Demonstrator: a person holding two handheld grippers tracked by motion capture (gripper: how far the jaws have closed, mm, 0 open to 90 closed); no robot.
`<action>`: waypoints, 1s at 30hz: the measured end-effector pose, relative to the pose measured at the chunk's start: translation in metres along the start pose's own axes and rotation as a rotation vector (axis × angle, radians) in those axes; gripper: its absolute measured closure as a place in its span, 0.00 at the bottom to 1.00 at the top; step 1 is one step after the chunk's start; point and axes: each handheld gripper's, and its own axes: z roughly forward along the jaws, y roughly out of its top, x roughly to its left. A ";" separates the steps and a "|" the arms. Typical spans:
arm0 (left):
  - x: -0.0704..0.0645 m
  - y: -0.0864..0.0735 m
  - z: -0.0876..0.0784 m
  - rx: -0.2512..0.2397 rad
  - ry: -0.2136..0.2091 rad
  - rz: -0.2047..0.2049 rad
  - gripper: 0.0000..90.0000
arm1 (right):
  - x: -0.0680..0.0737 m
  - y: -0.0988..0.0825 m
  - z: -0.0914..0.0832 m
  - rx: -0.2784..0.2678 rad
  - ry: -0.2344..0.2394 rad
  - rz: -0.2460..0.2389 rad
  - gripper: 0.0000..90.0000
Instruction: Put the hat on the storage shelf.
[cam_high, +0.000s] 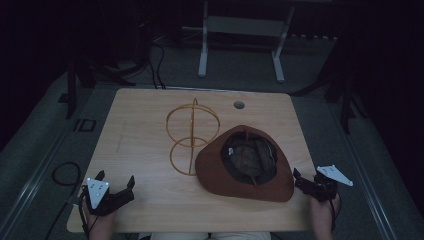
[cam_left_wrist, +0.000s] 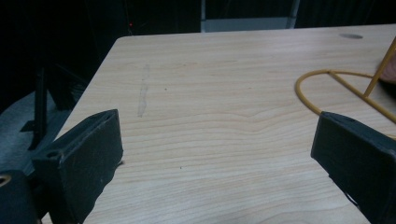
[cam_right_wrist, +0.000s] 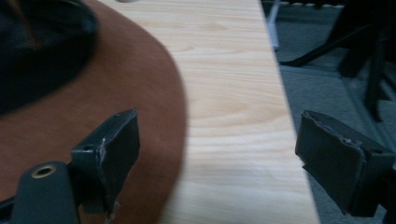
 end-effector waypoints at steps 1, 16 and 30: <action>-0.001 0.000 0.000 0.001 -0.006 0.002 0.03 | 0.003 0.004 0.000 0.006 0.003 -0.013 0.15; -0.005 0.000 -0.001 -0.002 -0.060 -0.010 0.03 | 0.034 0.054 0.010 0.072 0.114 -0.102 0.15; -0.006 0.000 0.000 0.007 -0.068 -0.008 0.03 | 0.044 0.094 0.049 0.122 0.249 -0.055 0.19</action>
